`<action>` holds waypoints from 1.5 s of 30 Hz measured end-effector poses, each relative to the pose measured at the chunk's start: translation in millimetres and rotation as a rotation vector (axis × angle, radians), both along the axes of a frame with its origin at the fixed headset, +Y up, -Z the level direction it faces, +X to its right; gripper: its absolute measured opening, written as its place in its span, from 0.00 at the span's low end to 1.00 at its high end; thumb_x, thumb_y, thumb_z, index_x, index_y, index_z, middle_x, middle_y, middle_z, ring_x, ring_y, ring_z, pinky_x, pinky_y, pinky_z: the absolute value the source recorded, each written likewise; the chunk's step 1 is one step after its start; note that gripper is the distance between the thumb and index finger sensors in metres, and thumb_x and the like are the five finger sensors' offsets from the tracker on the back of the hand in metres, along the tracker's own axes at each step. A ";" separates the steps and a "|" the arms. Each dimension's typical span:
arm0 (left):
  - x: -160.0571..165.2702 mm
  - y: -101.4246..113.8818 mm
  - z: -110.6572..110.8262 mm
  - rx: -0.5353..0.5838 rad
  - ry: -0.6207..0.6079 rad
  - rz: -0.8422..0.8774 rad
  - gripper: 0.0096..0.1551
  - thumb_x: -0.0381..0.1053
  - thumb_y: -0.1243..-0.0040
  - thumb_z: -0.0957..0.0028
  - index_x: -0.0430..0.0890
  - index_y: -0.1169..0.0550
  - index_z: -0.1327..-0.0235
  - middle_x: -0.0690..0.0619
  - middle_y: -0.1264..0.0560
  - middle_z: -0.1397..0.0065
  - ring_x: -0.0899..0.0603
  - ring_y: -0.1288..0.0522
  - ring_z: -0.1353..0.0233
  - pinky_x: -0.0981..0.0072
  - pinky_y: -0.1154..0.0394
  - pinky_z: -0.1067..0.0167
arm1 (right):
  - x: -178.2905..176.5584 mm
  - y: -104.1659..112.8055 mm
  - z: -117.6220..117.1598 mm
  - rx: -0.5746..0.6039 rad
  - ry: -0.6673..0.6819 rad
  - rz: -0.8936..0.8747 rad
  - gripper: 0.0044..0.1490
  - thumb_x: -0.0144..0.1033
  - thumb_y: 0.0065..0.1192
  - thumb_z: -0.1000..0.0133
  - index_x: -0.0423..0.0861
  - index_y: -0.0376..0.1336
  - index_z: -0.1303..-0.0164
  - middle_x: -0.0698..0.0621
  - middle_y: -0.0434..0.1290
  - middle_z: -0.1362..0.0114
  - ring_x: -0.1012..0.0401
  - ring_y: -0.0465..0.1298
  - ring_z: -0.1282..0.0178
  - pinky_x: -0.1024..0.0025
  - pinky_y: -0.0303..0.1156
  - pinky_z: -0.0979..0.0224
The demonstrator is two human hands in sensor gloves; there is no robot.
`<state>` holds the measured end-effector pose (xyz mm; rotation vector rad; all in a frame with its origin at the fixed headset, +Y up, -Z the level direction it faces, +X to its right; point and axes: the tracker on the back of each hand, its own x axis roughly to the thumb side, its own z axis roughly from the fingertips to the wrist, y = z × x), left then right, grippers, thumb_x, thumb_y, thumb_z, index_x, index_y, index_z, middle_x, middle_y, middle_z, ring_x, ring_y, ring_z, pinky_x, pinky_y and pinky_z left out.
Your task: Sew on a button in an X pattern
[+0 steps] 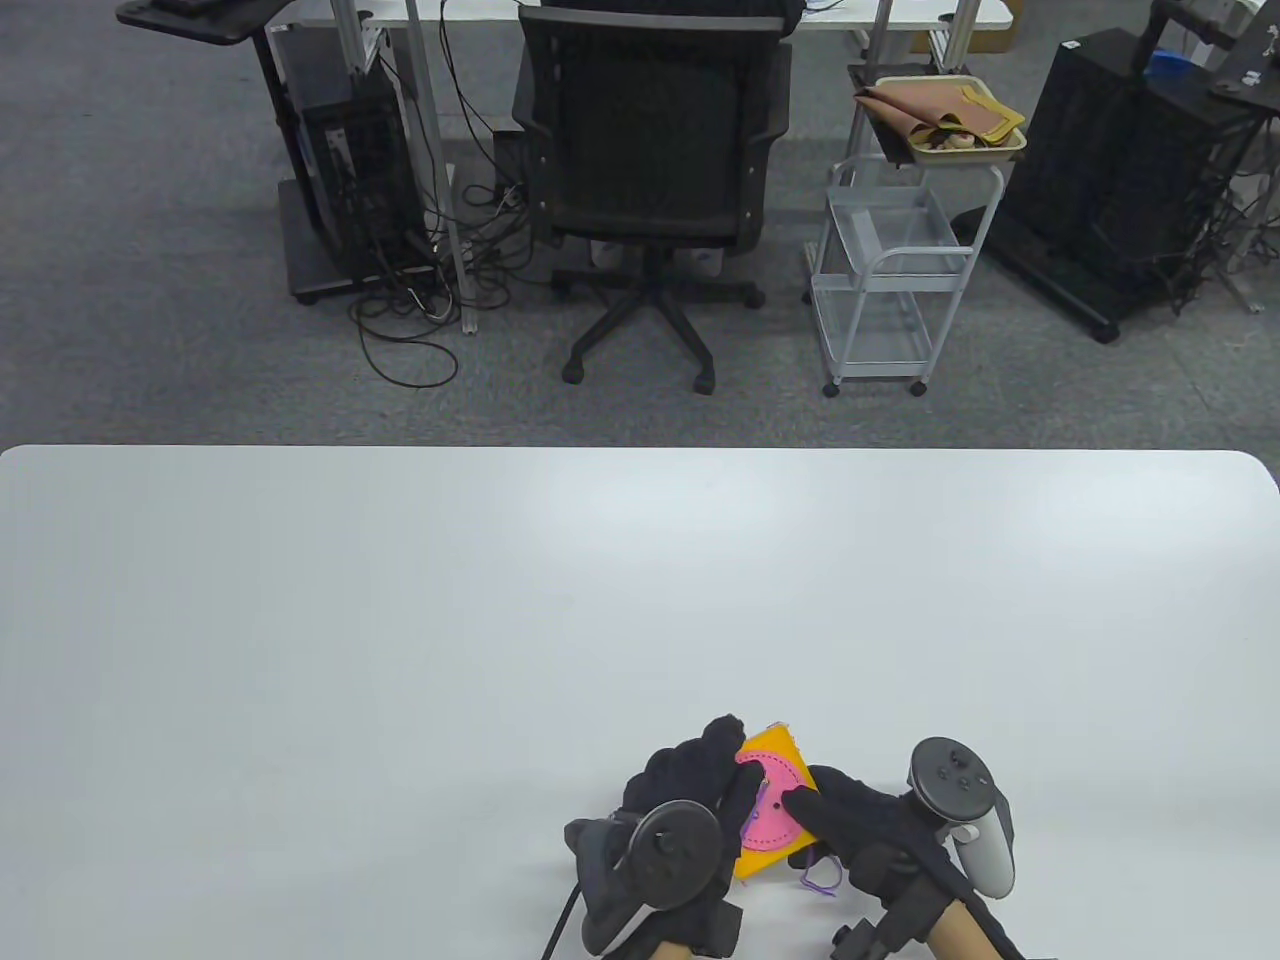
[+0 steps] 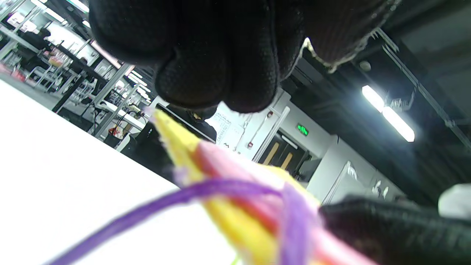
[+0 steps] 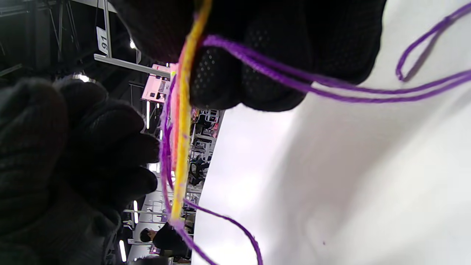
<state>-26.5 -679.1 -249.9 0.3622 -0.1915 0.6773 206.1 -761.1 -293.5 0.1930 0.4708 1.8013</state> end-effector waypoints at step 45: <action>13.4 -45.0 -21.8 -0.179 -0.314 0.388 0.29 0.53 0.35 0.49 0.52 0.27 0.33 0.58 0.19 0.38 0.47 0.19 0.37 0.51 0.23 0.40 | 7.0 17.7 2.1 -0.087 0.145 -0.295 0.27 0.44 0.53 0.40 0.41 0.65 0.37 0.50 0.80 0.54 0.60 0.78 0.55 0.54 0.74 0.36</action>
